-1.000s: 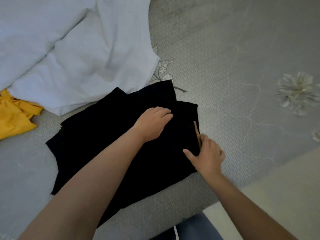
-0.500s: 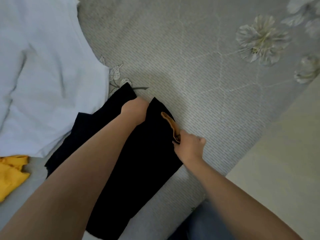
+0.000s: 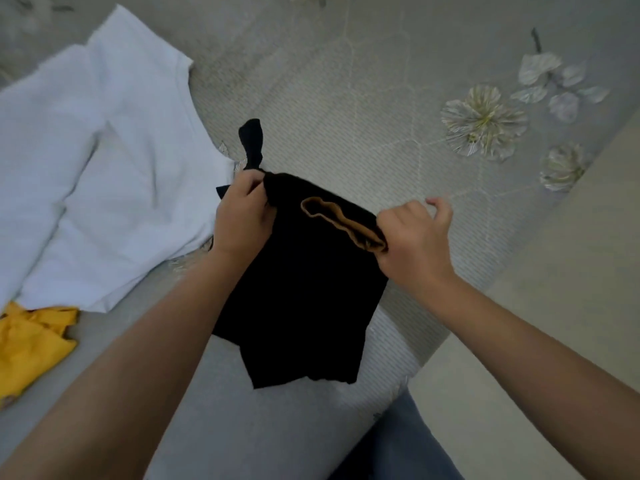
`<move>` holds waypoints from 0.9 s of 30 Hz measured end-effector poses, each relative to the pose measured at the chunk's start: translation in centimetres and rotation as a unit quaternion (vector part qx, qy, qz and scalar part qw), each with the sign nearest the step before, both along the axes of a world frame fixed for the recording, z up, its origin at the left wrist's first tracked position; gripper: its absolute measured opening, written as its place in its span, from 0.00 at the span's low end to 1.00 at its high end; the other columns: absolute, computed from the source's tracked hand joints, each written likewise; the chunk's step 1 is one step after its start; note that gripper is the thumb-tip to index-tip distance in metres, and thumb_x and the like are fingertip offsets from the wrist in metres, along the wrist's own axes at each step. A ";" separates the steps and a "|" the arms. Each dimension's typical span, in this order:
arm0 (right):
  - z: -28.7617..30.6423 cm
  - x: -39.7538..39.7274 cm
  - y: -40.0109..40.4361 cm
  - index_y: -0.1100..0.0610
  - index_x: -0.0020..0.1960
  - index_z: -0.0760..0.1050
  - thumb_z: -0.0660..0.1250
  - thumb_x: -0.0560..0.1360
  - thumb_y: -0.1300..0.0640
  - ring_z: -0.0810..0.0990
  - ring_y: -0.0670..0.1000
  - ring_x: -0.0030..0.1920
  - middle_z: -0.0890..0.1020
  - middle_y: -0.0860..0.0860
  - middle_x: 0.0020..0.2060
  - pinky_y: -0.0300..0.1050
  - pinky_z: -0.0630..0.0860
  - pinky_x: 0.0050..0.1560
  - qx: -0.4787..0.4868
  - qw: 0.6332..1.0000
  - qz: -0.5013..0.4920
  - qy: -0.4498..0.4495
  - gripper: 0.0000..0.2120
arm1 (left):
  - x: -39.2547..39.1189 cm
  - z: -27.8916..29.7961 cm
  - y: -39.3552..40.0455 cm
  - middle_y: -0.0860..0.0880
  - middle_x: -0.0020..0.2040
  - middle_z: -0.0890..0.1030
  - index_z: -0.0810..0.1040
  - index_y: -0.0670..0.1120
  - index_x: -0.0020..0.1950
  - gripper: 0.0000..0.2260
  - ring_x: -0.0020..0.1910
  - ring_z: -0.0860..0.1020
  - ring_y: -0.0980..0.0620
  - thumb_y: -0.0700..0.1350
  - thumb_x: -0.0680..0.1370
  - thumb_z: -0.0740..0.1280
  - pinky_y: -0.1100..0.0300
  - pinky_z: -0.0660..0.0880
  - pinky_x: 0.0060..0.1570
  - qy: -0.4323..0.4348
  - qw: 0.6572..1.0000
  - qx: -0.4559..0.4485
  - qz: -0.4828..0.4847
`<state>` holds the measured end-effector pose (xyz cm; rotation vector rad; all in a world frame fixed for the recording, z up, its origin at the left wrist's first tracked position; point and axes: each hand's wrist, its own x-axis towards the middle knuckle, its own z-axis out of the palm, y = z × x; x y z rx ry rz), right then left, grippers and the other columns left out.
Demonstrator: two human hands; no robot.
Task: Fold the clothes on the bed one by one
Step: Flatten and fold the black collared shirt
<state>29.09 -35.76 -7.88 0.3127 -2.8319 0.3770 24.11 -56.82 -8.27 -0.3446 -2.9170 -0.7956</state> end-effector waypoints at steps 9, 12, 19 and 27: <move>-5.1 14.8 -6.5 0.54 0.45 0.80 0.75 0.59 0.55 0.79 0.50 0.44 0.80 0.50 0.41 0.55 0.64 0.64 0.140 0.936 0.123 -0.300 0.14 | 18.9 -5.5 -8.9 0.27 0.57 0.74 0.76 0.28 0.56 0.17 0.55 0.75 0.28 0.26 0.67 0.69 0.38 0.73 0.52 -0.244 0.961 -0.115 0.064; -5.9 16.7 -7.3 0.60 0.59 0.74 0.72 0.65 0.55 0.73 0.53 0.61 0.75 0.56 0.59 0.65 0.54 0.68 0.148 0.898 0.086 -0.405 0.24 | 21.9 -6.1 -9.8 0.26 0.62 0.69 0.68 0.27 0.63 0.25 0.60 0.71 0.28 0.23 0.66 0.67 0.40 0.69 0.59 -0.342 0.922 -0.129 0.129; -7.2 16.9 -10.3 0.60 0.68 0.67 0.75 0.59 0.39 0.67 0.58 0.69 0.68 0.60 0.69 0.62 0.58 0.67 0.179 0.915 0.104 -0.348 0.44 | 19.6 -8.0 -8.1 0.38 0.73 0.57 0.58 0.36 0.72 0.44 0.72 0.50 0.37 0.51 0.64 0.77 0.45 0.50 0.68 -0.215 0.946 -0.210 -0.124; -11.5 15.6 -10.0 0.54 0.67 0.27 0.60 0.75 0.42 0.36 0.58 0.73 0.33 0.56 0.72 0.58 0.22 0.60 0.162 0.912 0.100 -0.364 0.43 | 17.8 -12.7 -7.1 0.47 0.67 0.25 0.24 0.44 0.65 0.50 0.69 0.27 0.46 0.68 0.70 0.61 0.50 0.27 0.64 -0.305 0.870 -0.329 -0.206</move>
